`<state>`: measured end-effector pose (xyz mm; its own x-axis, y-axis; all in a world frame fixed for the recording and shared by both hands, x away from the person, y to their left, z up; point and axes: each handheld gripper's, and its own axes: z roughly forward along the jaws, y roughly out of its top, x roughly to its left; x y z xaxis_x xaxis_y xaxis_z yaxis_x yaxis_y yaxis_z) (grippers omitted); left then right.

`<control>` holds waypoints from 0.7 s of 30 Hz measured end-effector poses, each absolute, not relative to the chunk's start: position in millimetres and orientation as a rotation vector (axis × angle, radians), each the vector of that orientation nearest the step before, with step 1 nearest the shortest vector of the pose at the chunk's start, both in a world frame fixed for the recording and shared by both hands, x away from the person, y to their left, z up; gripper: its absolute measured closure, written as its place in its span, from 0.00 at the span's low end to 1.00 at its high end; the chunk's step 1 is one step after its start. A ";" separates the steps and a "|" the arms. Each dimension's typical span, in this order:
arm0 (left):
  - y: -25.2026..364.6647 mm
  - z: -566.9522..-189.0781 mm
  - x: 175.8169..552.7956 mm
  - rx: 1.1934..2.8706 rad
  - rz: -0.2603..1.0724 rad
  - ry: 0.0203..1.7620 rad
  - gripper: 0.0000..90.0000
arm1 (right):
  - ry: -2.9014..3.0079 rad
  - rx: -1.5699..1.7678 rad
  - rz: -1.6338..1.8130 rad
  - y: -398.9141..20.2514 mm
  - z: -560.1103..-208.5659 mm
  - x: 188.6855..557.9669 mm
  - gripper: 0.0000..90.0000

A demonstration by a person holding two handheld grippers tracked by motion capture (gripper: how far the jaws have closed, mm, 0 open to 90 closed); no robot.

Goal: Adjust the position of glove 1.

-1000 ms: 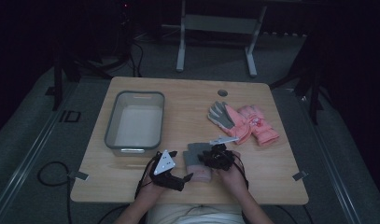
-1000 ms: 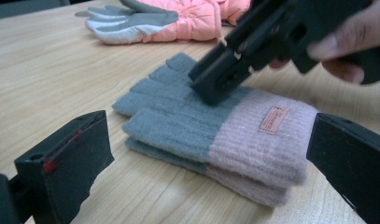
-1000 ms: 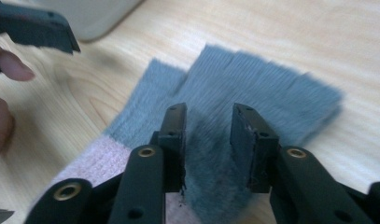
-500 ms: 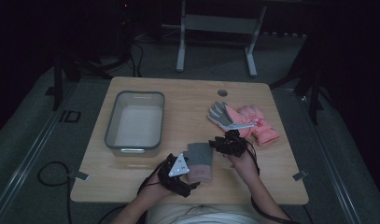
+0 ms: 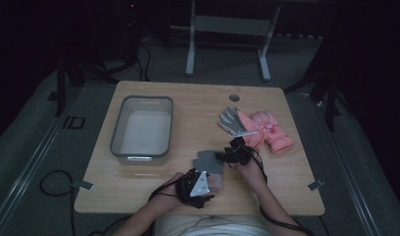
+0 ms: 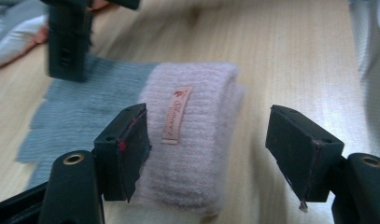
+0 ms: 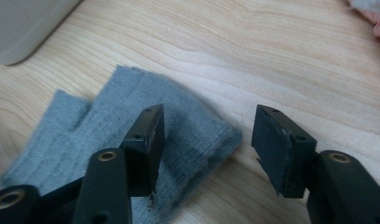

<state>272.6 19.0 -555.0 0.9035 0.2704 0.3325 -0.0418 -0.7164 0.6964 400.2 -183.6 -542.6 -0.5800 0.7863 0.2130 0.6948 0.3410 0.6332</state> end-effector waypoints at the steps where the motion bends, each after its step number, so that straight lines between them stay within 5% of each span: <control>1: 17.5 -557.1 270.5 2.327 0.573 0.140 0.33 | 2.461 1.368 1.066 -183.5 -543.7 400.1 0.47; 5: 14.4 -560.0 267.2 2.339 0.637 0.122 0.36 | 2.469 1.354 1.052 -181.6 -546.8 399.2 0.45; 10: 15.3 -559.7 268.9 2.349 0.680 0.124 0.54 | 2.483 1.335 1.039 -176.2 -546.8 396.3 0.50; 18: 24.9 -548.2 285.9 2.324 0.479 0.256 0.75 | 2.576 1.337 1.136 -174.0 -545.4 399.5 0.83; 21: 28.4 -544.6 291.3 2.312 0.424 0.299 0.76 | 2.579 1.277 1.125 -170.6 -539.5 396.8 0.85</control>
<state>291.3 28.4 -544.6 0.9178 0.3360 0.2116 0.0862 -0.6888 0.7198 396.8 -170.6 -539.5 -0.6571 0.7085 0.2576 0.6708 0.3936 0.6286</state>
